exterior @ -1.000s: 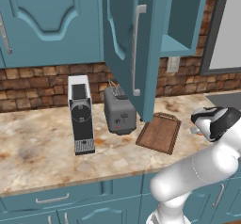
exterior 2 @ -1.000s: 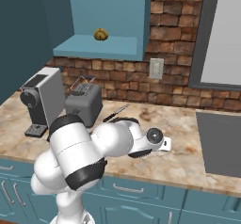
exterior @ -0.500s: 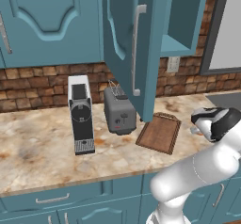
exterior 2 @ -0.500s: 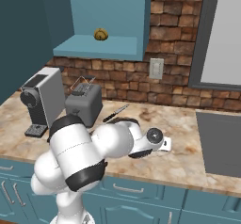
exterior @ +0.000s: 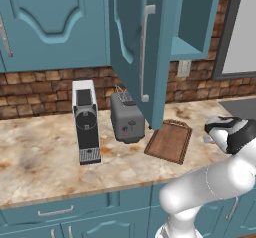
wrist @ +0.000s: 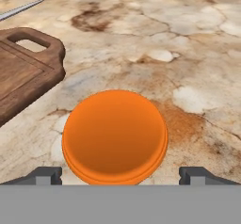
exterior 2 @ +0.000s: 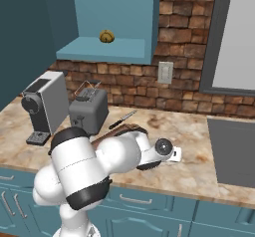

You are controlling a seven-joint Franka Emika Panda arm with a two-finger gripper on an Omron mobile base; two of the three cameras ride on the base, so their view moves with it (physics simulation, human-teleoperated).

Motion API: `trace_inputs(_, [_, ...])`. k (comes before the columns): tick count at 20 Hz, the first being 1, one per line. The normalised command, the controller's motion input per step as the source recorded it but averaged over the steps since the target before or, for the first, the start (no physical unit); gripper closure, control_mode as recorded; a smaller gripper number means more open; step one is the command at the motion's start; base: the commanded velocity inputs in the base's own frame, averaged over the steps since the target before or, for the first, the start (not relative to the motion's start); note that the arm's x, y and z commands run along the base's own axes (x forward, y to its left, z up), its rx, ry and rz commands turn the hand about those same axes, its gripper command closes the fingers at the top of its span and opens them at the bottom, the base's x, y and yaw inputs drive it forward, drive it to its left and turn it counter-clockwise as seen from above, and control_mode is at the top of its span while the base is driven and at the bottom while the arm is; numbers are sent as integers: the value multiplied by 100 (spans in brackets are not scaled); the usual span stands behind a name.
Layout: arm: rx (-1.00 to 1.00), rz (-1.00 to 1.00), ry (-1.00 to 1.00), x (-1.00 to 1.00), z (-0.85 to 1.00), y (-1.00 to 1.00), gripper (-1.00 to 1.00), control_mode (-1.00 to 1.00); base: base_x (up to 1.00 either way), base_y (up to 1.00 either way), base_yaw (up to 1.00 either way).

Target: Pick the bread, place it on the cutting board, pick the jam, place it on the counter, and close the cabinet.

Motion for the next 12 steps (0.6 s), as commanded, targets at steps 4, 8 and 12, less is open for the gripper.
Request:
trace_inputs(4, [0, 0, -3, 0, 0, 0, -100, -100, 0, 0, 0])
trace_inputs(8, [0, 0, -4, -1, 0, 0, -100, -100, 0, 0, 0])
trace_inputs(12, [0, 0, -7, -8, 6, 0, -100, -100, 0, 0, 0])
